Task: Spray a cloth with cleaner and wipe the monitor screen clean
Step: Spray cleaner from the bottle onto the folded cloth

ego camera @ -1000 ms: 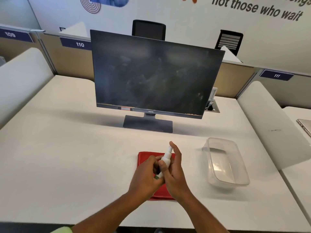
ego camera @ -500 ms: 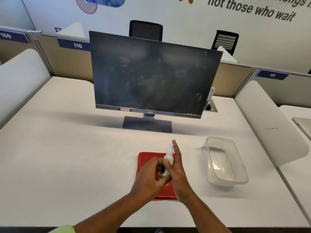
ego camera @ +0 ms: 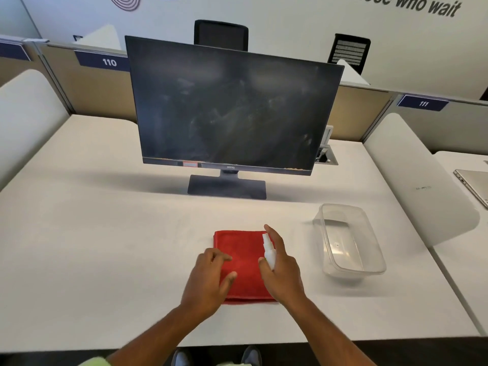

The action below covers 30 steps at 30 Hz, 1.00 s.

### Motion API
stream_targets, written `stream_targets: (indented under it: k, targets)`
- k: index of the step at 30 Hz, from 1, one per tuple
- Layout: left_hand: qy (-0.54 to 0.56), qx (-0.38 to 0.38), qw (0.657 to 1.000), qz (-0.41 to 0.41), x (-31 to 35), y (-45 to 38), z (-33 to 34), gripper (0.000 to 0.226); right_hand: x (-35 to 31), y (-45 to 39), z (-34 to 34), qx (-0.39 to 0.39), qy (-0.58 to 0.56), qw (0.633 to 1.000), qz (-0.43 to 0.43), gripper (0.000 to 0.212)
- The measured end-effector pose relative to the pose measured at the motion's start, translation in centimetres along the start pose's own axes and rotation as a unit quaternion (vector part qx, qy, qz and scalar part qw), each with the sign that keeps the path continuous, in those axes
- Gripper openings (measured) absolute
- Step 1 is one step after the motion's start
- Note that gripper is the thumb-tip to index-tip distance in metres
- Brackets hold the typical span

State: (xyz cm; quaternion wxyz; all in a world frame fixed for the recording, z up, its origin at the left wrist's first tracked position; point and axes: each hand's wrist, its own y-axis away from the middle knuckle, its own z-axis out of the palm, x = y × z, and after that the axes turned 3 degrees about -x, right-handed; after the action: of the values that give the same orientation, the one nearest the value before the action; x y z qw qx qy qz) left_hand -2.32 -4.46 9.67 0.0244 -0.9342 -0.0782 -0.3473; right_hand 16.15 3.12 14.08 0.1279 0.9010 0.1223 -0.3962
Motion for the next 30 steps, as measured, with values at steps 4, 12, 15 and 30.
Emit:
stream_targets:
  k: [4,12,15,30]
  targets:
    - [-0.097,-0.104,0.990,-0.020,-4.8,0.1,1.1,0.082,1.0,-0.7,0.6,-0.050,0.108,0.993,-0.006,0.072]
    - [-0.139,-0.139,0.980,0.036,-7.7,0.5,1.4,0.081,-0.3,-3.0,2.5,-0.090,0.197,0.975,-0.043,0.068]
    - [-0.161,-0.146,0.975,0.039,-7.8,0.6,1.4,0.078,-1.1,-3.7,3.1,-0.097,0.199,0.973,-0.062,0.066]
    - [-0.167,-0.154,0.973,0.035,-8.1,0.5,1.6,0.076,-0.2,-5.2,2.0,-0.040,0.209,0.976,-0.042,0.062]
